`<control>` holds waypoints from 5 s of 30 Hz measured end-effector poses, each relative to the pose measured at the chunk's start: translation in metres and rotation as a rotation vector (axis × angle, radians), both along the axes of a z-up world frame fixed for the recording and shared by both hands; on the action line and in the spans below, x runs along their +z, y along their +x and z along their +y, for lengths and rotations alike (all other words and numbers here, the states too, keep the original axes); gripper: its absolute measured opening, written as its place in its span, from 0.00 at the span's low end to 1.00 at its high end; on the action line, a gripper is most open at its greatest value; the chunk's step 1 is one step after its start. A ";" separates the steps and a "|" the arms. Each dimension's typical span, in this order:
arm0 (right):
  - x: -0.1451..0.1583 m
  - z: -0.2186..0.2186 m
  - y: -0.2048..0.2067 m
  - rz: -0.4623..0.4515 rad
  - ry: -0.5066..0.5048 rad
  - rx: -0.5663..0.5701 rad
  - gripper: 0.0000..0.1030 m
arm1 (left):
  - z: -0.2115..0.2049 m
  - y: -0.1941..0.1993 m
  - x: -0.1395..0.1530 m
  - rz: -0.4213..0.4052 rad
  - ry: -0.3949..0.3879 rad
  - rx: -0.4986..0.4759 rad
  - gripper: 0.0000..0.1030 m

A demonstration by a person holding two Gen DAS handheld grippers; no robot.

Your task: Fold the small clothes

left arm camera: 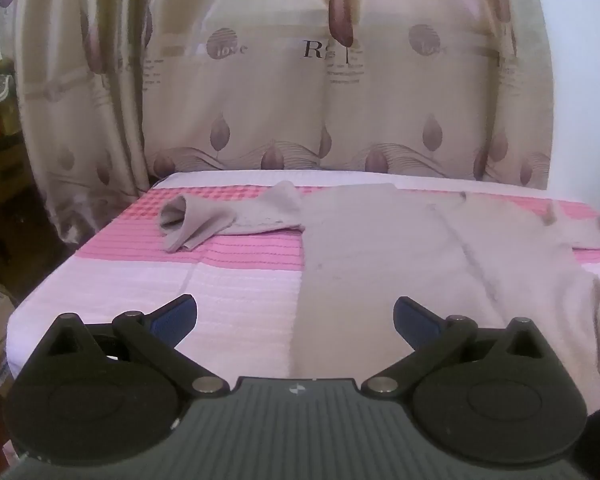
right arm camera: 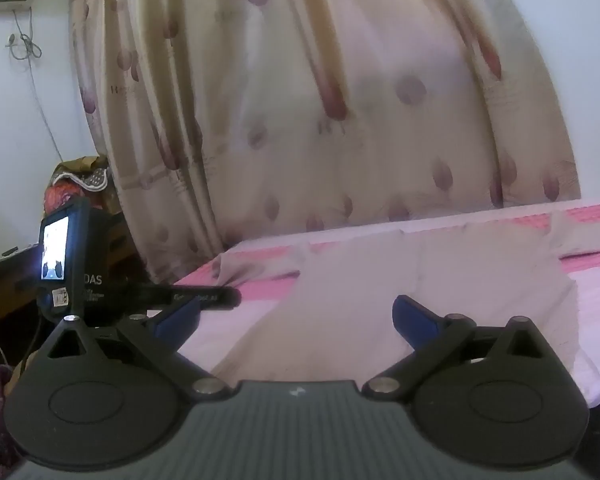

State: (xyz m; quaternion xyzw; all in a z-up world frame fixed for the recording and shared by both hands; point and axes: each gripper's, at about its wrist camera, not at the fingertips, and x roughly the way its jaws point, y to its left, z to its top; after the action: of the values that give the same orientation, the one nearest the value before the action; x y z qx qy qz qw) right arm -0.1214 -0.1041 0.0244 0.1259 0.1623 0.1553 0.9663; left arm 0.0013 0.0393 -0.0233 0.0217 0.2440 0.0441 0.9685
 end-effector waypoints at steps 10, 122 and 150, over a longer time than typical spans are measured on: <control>-0.002 0.000 0.019 0.035 0.001 0.019 1.00 | 0.022 0.022 -0.016 -0.061 0.139 0.028 0.99; -0.043 -0.262 0.159 0.221 -0.318 -0.582 1.00 | 0.126 0.159 -0.048 0.083 -0.094 0.134 0.85; -0.006 -0.568 0.201 0.267 -0.020 -1.113 0.27 | 0.128 0.161 -0.059 0.116 -0.138 0.267 1.00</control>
State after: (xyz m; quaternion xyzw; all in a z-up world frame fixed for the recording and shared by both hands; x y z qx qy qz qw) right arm 0.0793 -0.6722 0.0180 0.2019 0.1938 -0.3960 0.8746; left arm 0.1627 0.1676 -0.0819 -0.0752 0.3025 0.1545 0.9375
